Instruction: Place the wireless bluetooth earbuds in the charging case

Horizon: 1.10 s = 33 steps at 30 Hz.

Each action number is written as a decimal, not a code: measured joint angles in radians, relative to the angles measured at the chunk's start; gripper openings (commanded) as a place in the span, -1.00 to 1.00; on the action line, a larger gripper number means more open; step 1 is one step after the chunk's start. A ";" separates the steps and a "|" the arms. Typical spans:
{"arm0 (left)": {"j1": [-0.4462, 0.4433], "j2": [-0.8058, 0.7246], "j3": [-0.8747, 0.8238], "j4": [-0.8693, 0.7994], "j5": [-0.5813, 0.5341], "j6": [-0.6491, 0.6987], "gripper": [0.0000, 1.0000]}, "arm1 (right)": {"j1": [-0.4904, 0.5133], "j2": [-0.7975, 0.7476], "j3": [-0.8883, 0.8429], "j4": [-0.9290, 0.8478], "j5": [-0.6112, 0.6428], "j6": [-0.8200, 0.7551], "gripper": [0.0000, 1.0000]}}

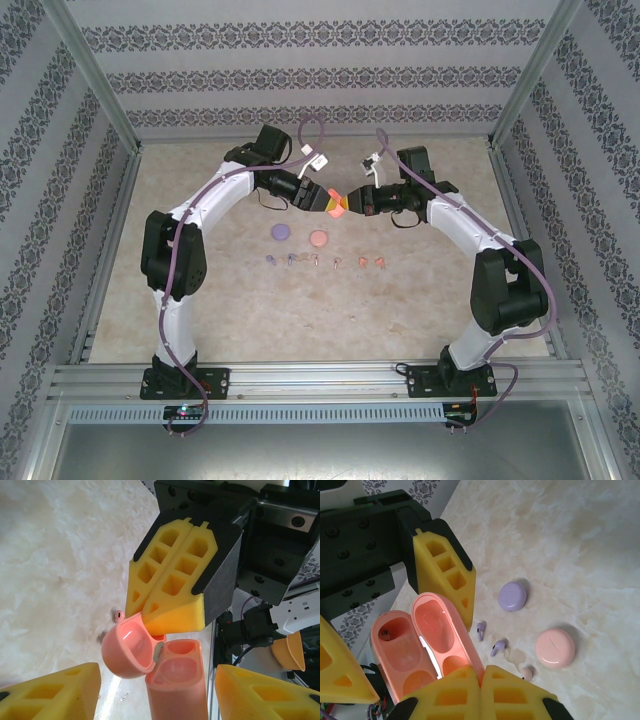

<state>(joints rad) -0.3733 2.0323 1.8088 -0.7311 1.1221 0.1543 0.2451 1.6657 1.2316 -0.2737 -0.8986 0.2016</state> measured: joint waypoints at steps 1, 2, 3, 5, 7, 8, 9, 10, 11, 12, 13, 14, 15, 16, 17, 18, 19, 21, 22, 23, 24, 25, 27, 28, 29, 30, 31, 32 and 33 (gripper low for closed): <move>0.000 0.000 0.000 0.000 0.001 0.000 0.15 | 0.002 0.000 0.002 0.000 0.000 0.000 -1.00; 0.000 0.000 0.000 0.000 0.003 0.001 0.10 | 0.002 0.000 0.004 0.000 0.000 0.000 -1.00; 0.000 0.000 0.000 0.000 0.004 0.001 0.08 | 0.002 0.001 0.005 0.000 0.000 0.000 -1.00; 0.000 0.000 0.000 -0.001 0.005 0.004 0.03 | 0.002 0.002 0.008 -0.001 0.001 0.000 -1.00; 0.000 0.000 0.000 -0.002 0.008 0.004 -0.01 | 0.006 0.006 0.012 0.000 0.004 0.000 -1.00; 0.000 0.000 0.000 -0.003 0.008 0.005 -0.05 | 0.006 0.008 0.013 0.000 0.008 0.000 -1.00; 0.000 0.000 0.000 -0.003 0.010 0.005 -0.10 | 0.008 0.010 0.013 0.000 0.008 0.000 -1.00; 0.000 0.000 0.000 -0.004 0.011 0.007 -0.13 | 0.008 0.011 0.013 0.000 0.011 0.000 -1.00; 0.000 0.000 0.000 -0.006 0.011 0.008 -0.17 | 0.008 0.013 0.013 0.000 0.011 0.000 -1.00; 0.000 0.000 0.000 -0.008 0.011 0.009 -0.21 | 0.008 0.013 0.014 0.000 0.012 0.000 -1.00; 0.000 0.001 0.000 -0.010 0.014 0.011 -0.25 | 0.008 0.013 0.015 0.000 0.015 0.000 -1.00; 0.000 0.002 0.000 -0.010 0.017 0.014 -0.28 | 0.008 0.014 0.015 0.000 0.017 0.000 -1.00; 0.000 0.002 0.000 -0.011 0.021 0.016 -0.32 | 0.008 0.014 0.015 0.000 0.019 0.000 -1.00; 0.000 0.002 0.000 -0.012 0.024 0.019 -0.35 | 0.008 0.015 0.015 0.000 0.020 0.000 -1.00; 0.000 0.002 0.000 -0.013 0.024 0.021 -0.40 | 0.008 0.016 0.015 0.000 0.021 0.000 -1.00; 0.000 0.002 0.000 -0.014 0.026 0.022 -0.44 | 0.008 0.017 0.015 0.000 0.021 0.000 -1.00; 0.000 0.002 0.000 -0.016 0.026 0.023 -0.50 | 0.008 0.017 0.015 0.000 0.021 0.000 -1.00; 0.000 0.002 0.000 -0.018 0.027 0.023 -0.61 | 0.008 0.017 0.017 0.000 0.022 0.000 -0.97; 0.000 0.002 0.000 -0.018 0.028 0.023 -0.69 | 0.008 0.017 0.017 0.000 0.021 0.001 -0.82; 0.000 0.002 0.000 -0.018 0.029 0.025 -0.79 | 0.008 0.017 0.017 0.000 0.022 0.005 -0.59; 0.000 0.002 0.000 -0.018 0.029 0.026 -0.84 | 0.008 0.017 0.017 0.000 0.023 0.008 -0.38; 0.000 0.002 0.000 -0.018 0.030 0.028 -0.87 | 0.008 0.017 0.017 0.001 0.024 0.015 -0.20; 0.000 0.002 0.000 -0.020 0.034 0.029 -0.94 | 0.005 0.017 0.017 0.005 0.039 0.026 0.13; 0.000 0.002 0.000 -0.019 0.036 0.029 -0.97 | -0.003 0.017 0.016 0.006 0.045 0.036 0.27; 0.000 0.002 0.000 -0.016 0.035 0.029 -0.99 | -0.013 0.016 0.016 0.008 0.046 0.042 0.40; 0.000 0.002 -0.001 -0.015 0.036 0.028 -1.00 | -0.020 0.014 0.015 0.012 0.045 0.043 0.53; 0.000 -0.001 -0.005 -0.009 0.036 0.028 -1.00 | -0.030 0.006 0.010 0.016 0.046 0.055 0.73; 0.000 -0.005 -0.011 -0.002 0.034 0.026 -1.00 | -0.040 -0.008 0.002 0.017 0.050 0.063 0.95; 0.000 -0.009 -0.019 0.002 0.030 0.025 -1.00 | -0.047 -0.021 -0.006 0.015 0.053 0.059 0.96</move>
<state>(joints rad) -0.3729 2.0232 1.7901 -0.7292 1.1519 0.1795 0.1986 1.6447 1.2259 -0.2584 -0.8455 0.2604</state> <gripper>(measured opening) 0.189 0.881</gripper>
